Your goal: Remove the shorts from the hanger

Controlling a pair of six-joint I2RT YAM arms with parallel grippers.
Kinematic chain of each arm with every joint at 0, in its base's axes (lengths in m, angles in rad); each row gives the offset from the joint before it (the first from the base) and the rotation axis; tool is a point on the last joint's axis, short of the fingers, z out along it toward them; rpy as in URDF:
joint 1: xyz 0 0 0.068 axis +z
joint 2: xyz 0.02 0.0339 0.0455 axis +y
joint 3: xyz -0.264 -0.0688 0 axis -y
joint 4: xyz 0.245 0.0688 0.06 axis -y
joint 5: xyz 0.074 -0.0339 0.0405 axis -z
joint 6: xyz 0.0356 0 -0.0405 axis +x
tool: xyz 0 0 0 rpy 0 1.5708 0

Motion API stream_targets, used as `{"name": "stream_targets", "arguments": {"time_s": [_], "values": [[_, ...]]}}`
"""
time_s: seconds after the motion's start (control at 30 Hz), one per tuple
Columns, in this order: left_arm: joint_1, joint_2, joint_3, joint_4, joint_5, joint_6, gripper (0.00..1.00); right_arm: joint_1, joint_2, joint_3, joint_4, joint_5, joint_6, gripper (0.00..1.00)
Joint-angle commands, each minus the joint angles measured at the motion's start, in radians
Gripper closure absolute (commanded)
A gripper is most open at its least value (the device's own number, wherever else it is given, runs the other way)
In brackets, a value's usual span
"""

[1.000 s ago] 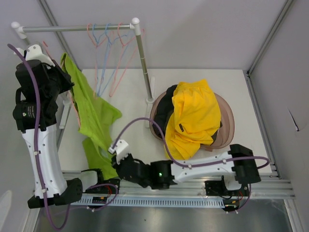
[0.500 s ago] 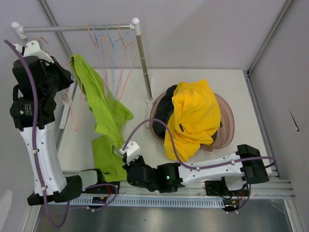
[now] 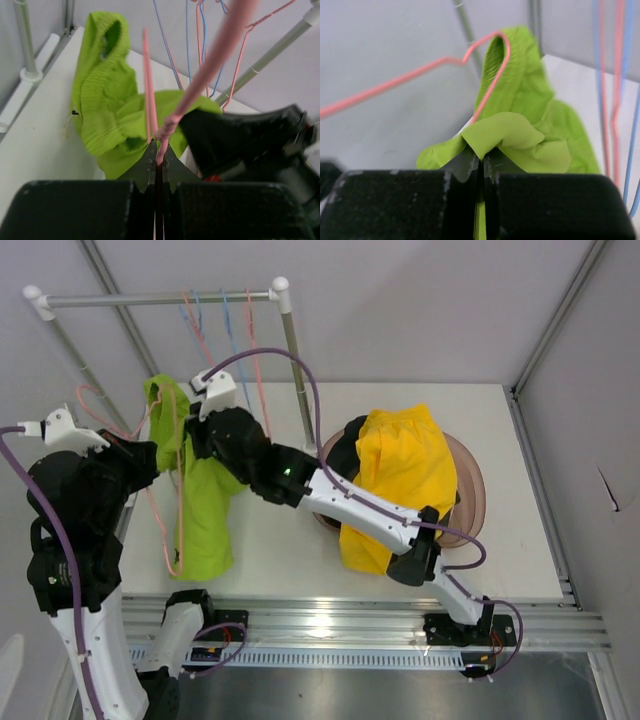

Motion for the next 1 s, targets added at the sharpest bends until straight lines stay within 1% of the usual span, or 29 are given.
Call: {"name": "stream_targets", "arguments": {"time_s": [0.0, 0.07, 0.13, 0.2, 0.23, 0.27, 0.3, 0.33, 0.37, 0.4, 0.43, 0.47, 0.5, 0.53, 0.57, 0.6, 0.63, 0.67, 0.7, 0.77, 0.8, 0.83, 0.9, 0.93, 0.97], "values": [[-0.004, -0.02, -0.075, 0.049, 0.097, -0.073, 1.0, -0.031, -0.089, -0.099, 0.048, -0.072, 0.047, 1.0], [-0.004, -0.034, -0.12, 0.053, 0.134, -0.114, 1.0, -0.045, -0.167, -0.244, 0.126, -0.069, 0.061, 1.0], [-0.013, -0.042, -0.133, 0.032, 0.145, -0.16, 1.0, -0.046, -0.174, -0.256, 0.104, -0.05, 0.058, 1.0], [-0.016, -0.045, -0.124, 0.036, 0.16, -0.169, 1.0, -0.051, -0.16, -0.23, 0.064, -0.044, 0.063, 1.0], [-0.016, -0.044, -0.118, 0.039, 0.145, -0.157, 1.0, -0.051, -0.158, -0.23, 0.035, -0.047, 0.063, 1.0], [-0.016, -0.037, -0.074, 0.036, 0.11, -0.139, 1.0, -0.043, -0.169, -0.253, 0.025, -0.049, 0.064, 1.0], [-0.015, -0.012, -0.05, 0.024, 0.041, -0.093, 1.0, -0.035, -0.184, -0.279, 0.018, -0.049, 0.064, 1.0], [-0.015, 0.004, -0.032, 0.014, 0.004, -0.067, 1.0, -0.026, -0.204, -0.314, 0.024, -0.044, 0.061, 1.0], [-0.016, 0.018, 0.024, 0.016, -0.022, -0.042, 1.0, 0.003, -0.261, -0.361, 0.036, -0.026, 0.058, 1.0], [-0.016, 0.027, 0.037, 0.03, -0.027, -0.016, 1.0, 0.02, -0.298, -0.485, 0.053, -0.011, 0.052, 1.0], [-0.016, 0.053, 0.059, 0.044, -0.069, 0.03, 1.0, 0.038, -0.339, -0.559, 0.101, 0.006, 0.049, 1.0], [-0.015, 0.07, 0.068, 0.068, -0.08, 0.053, 1.0, 0.055, -0.429, -0.636, 0.129, 0.041, 0.049, 1.0], [-0.016, 0.093, 0.097, 0.067, -0.091, 0.097, 1.0, 0.087, -0.475, -0.787, 0.154, 0.064, 0.052, 1.0], [-0.015, 0.146, 0.138, 0.066, -0.126, 0.116, 1.0, 0.099, -0.521, -0.86, 0.189, 0.107, 0.069, 1.0], [-0.016, 0.171, 0.152, 0.07, -0.14, 0.136, 1.0, 0.11, -0.569, -0.924, 0.192, 0.129, 0.081, 1.0], [-0.015, 0.194, 0.177, 0.082, -0.154, 0.177, 1.0, 0.119, -0.659, -0.976, 0.18, 0.156, 0.095, 1.0], [-0.013, 0.213, 0.177, 0.101, -0.172, 0.193, 1.0, 0.12, -0.706, -1.062, 0.173, 0.18, 0.113, 1.0], [-0.015, 0.239, 0.177, 0.122, -0.176, 0.206, 1.0, 0.113, -0.749, -1.087, 0.162, 0.215, 0.112, 1.0], [-0.013, 0.252, 0.175, 0.16, -0.179, 0.226, 1.0, 0.091, -0.829, -1.104, 0.139, 0.227, 0.106, 1.0], [-0.013, 0.3, 0.197, 0.184, -0.183, 0.236, 1.0, 0.054, -0.896, -1.095, 0.127, 0.223, 0.054, 1.0], [-0.013, 0.312, 0.197, 0.232, -0.182, 0.24, 1.0, 0.031, -0.922, -1.08, 0.128, 0.212, 0.026, 1.0], [-0.01, 0.323, 0.191, 0.271, -0.154, 0.242, 1.0, -0.018, -0.956, -1.028, 0.126, 0.2, 0.0, 1.0], [-0.007, 0.372, 0.177, 0.363, -0.122, 0.248, 1.0, -0.072, -0.962, -0.95, 0.116, 0.192, -0.098, 1.0], [-0.006, 0.401, 0.227, 0.371, -0.104, 0.246, 1.0, -0.125, -0.95, -0.902, 0.11, 0.204, -0.136, 1.0], [-0.006, 0.462, 0.244, 0.377, -0.073, 0.248, 1.0, -0.155, -0.941, -0.803, 0.102, 0.201, -0.204, 1.0]]}}
